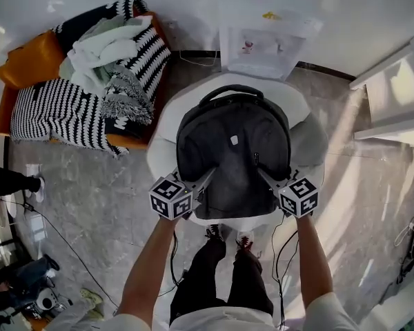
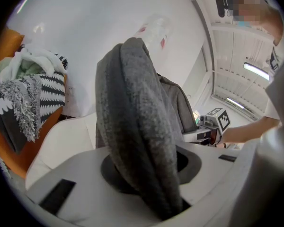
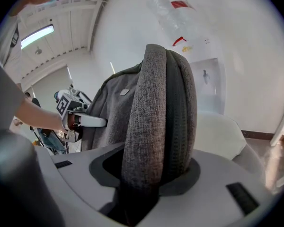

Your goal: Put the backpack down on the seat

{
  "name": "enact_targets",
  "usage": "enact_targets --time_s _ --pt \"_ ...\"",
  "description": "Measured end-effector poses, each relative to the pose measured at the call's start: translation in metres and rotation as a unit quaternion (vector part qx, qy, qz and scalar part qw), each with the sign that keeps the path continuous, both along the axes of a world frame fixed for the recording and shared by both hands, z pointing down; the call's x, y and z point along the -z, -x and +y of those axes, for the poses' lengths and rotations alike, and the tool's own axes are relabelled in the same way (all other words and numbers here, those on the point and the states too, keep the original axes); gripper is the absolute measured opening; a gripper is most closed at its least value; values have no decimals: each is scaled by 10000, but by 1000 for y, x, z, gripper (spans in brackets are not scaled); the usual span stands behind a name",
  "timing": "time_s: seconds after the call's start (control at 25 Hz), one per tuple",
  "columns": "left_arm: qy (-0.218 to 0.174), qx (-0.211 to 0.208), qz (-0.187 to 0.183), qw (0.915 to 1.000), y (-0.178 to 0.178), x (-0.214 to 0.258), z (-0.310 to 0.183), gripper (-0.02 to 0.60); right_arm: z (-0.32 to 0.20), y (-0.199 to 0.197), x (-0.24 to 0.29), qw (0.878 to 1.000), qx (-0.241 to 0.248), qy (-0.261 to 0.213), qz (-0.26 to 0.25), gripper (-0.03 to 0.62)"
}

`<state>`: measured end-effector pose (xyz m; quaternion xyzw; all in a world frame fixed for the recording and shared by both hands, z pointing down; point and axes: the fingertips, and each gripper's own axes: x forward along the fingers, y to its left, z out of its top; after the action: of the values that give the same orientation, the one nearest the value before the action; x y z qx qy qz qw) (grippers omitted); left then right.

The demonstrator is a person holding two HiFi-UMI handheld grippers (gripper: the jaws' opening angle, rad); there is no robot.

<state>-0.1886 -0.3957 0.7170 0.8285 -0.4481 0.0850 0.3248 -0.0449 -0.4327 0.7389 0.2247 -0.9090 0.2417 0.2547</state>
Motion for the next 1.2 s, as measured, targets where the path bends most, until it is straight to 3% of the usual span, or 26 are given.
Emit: enact_targets --time_s 1.2 --pt "203 -193 -45 9996 -5 -166 -34 132 -27 -7 -169 9989 -304 358 20 150"
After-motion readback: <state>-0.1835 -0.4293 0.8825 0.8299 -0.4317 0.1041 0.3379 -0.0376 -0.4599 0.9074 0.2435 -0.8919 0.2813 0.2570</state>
